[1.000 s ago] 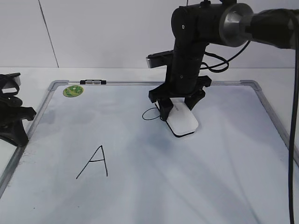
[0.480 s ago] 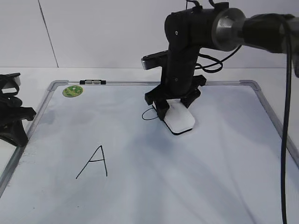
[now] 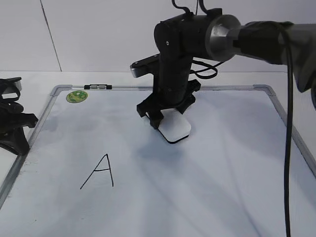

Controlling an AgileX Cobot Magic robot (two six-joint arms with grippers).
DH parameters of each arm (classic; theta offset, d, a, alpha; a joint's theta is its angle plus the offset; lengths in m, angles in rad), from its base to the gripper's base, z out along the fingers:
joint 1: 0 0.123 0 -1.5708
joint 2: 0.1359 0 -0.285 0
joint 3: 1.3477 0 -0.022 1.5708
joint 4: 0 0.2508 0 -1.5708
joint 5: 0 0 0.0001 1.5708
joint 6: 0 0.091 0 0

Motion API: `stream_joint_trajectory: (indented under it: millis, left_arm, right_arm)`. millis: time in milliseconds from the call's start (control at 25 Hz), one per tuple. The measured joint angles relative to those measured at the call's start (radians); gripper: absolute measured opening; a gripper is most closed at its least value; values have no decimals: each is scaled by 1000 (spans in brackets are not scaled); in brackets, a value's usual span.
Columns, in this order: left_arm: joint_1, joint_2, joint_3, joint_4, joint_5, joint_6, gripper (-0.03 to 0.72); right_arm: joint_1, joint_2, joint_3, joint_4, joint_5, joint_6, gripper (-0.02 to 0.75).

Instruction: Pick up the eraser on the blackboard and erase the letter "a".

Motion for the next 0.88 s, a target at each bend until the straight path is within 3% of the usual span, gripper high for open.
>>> stream_joint_trajectory:
  millis: [280,560,880]
  left_arm:
    - [0,0,0,0,0,0,34]
    - [2,2,0,0,0,0,35]
    - [2,2,0,-1,0,0,35]
  right_arm:
    - [59,0,-2,33,21,-52,566]
    - [59,0,-2,-25,26,-4,566]
    - [-68,0,-4,-19,36,21,566]
